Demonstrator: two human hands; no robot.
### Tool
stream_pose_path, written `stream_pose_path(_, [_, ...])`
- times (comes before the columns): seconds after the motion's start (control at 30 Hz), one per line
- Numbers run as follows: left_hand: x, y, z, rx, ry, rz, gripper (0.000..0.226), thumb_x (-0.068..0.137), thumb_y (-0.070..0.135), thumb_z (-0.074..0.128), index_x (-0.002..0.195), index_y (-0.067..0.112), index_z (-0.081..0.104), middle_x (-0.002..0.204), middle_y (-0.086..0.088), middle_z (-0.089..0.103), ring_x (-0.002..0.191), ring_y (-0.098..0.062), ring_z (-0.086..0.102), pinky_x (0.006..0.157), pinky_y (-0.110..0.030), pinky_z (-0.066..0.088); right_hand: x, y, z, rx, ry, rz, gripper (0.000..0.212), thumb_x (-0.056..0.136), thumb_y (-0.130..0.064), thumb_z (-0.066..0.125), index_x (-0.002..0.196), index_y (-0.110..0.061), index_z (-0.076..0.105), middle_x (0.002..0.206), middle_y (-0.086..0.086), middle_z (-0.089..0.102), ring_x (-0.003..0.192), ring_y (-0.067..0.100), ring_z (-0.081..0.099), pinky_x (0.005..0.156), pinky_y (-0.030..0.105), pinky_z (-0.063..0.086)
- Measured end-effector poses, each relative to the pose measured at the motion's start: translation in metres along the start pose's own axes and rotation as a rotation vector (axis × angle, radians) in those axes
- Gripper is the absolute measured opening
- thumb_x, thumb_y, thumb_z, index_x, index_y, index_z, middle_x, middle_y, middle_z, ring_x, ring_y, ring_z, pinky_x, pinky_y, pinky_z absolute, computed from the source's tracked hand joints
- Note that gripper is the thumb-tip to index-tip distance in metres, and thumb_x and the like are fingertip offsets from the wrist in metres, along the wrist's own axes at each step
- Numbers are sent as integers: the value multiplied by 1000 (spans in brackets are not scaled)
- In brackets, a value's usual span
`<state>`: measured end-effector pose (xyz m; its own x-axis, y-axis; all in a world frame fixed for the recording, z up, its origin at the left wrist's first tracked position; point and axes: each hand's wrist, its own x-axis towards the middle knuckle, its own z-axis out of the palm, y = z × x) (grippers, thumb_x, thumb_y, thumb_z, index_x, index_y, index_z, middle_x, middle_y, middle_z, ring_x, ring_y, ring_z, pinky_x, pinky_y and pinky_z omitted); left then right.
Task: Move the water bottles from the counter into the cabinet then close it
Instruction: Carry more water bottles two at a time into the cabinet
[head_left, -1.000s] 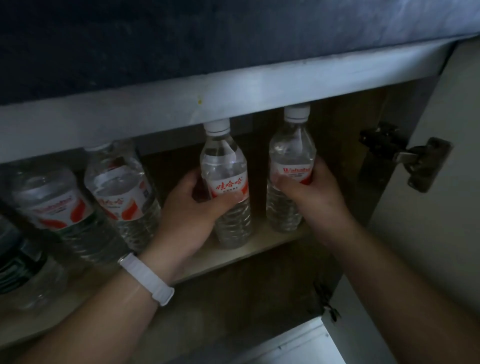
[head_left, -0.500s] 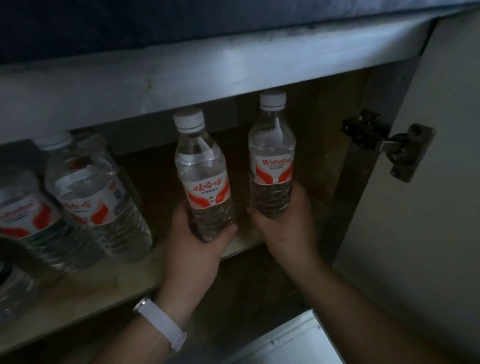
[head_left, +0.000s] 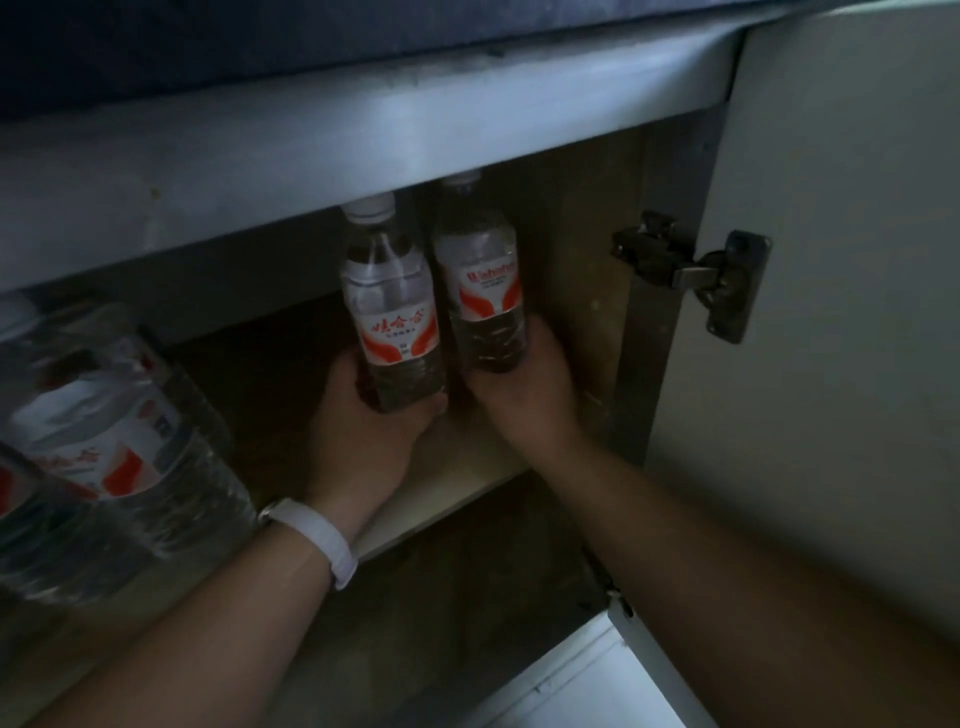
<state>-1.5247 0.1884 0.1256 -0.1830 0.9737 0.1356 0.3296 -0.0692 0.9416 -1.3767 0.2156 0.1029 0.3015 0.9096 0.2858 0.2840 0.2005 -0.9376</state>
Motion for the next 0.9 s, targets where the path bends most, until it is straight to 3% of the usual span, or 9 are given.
stream_pose_path(0.1, [10,4,7,-21,-19,-8,76,77,21,85,139,41,45,108,27,53,110,-3,50,91,-29,40,5,1,0,24,-15,-22,51,80,-29,77,124,-31,52,123,-11,61,116,7,57,97,30,47])
stream_pose_path(0.27, [25,9,18,-30,-10,-35,84,75,18,87,145,36,43,139,11,56,125,-12,52,95,-34,41,15,8,0,-25,3,-45,52,81,-37,76,127,-32,51,128,-8,60,114,2,54,96,26,44])
stream_pose_path(0.5, [29,-1,26,-47,-14,-56,83,76,19,86,145,35,43,139,10,56,119,-9,50,92,-33,39,25,21,-1,-26,42,-55,61,82,-28,76,136,-26,47,136,-4,56,128,13,51,108,37,43])
stream_pose_path(0.6, [32,-7,28,-50,-4,-52,80,79,20,83,145,35,41,141,10,54,130,-15,50,95,-33,38,30,23,0,-58,22,-45,61,82,-27,76,135,-25,47,135,-4,56,127,14,52,106,35,42])
stream_pose_path(0.9, [38,-11,32,-4,-28,-16,82,80,22,83,148,34,39,145,6,54,133,-19,51,97,-32,38,28,20,1,-82,17,5,63,81,-29,74,137,-19,46,134,2,57,125,19,54,99,29,43])
